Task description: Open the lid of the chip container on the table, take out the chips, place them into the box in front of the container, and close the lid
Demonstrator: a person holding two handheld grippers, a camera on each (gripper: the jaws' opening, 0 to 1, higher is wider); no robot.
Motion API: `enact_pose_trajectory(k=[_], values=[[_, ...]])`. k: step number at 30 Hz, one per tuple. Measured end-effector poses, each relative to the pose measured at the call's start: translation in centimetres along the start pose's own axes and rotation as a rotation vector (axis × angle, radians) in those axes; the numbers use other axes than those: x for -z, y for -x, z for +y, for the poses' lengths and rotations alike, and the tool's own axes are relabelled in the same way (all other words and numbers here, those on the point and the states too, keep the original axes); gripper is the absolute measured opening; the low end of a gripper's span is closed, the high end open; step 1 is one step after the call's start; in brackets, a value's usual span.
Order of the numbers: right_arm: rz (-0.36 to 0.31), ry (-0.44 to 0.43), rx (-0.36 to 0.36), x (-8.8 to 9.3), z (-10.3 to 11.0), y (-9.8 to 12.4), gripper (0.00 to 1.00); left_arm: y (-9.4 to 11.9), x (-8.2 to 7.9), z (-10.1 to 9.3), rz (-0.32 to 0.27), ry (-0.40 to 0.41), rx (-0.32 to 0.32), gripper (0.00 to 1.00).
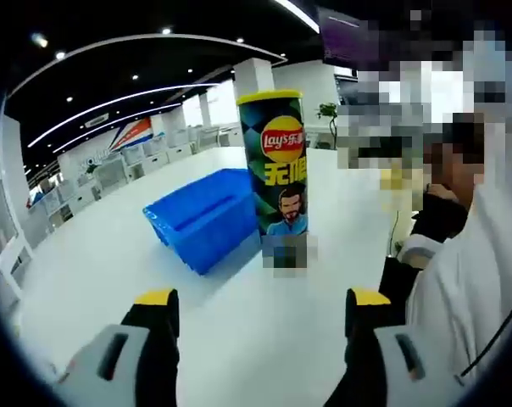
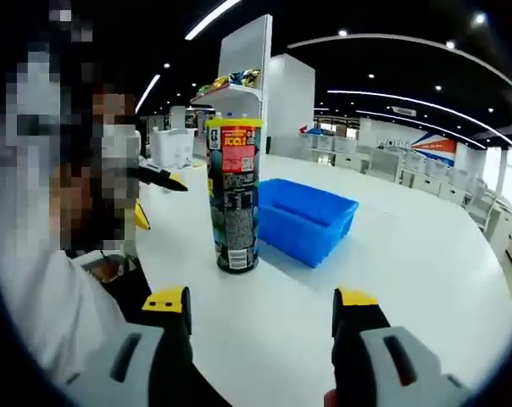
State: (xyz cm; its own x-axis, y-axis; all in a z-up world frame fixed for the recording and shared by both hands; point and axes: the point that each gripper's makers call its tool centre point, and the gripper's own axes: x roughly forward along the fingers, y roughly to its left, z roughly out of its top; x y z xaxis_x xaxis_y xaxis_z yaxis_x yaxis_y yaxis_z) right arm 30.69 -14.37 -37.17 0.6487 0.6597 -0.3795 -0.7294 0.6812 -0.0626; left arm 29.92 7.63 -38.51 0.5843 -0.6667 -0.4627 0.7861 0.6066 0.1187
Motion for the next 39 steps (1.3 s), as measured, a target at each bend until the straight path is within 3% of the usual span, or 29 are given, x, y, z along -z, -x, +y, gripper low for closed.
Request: enact_pose_trajectory(k=[6, 18, 39], values=[[0.037, 0.026, -0.016, 0.7, 0.4, -0.3, 0.68, 0.2, -0.2, 0.5, -0.016, 0.016, -0.011, 0.79], [0.033, 0.018, -0.01, 0.6, 0.2, -0.2, 0.69, 0.5, 0.0, 0.7, -0.001, 0.036, -0.025, 0.78], [0.022, 0.011, -0.015, 0.2, 0.2, -0.2, 0.7, 0.5, -1.0, 1.1, -0.044, -0.015, -0.03, 0.79]])
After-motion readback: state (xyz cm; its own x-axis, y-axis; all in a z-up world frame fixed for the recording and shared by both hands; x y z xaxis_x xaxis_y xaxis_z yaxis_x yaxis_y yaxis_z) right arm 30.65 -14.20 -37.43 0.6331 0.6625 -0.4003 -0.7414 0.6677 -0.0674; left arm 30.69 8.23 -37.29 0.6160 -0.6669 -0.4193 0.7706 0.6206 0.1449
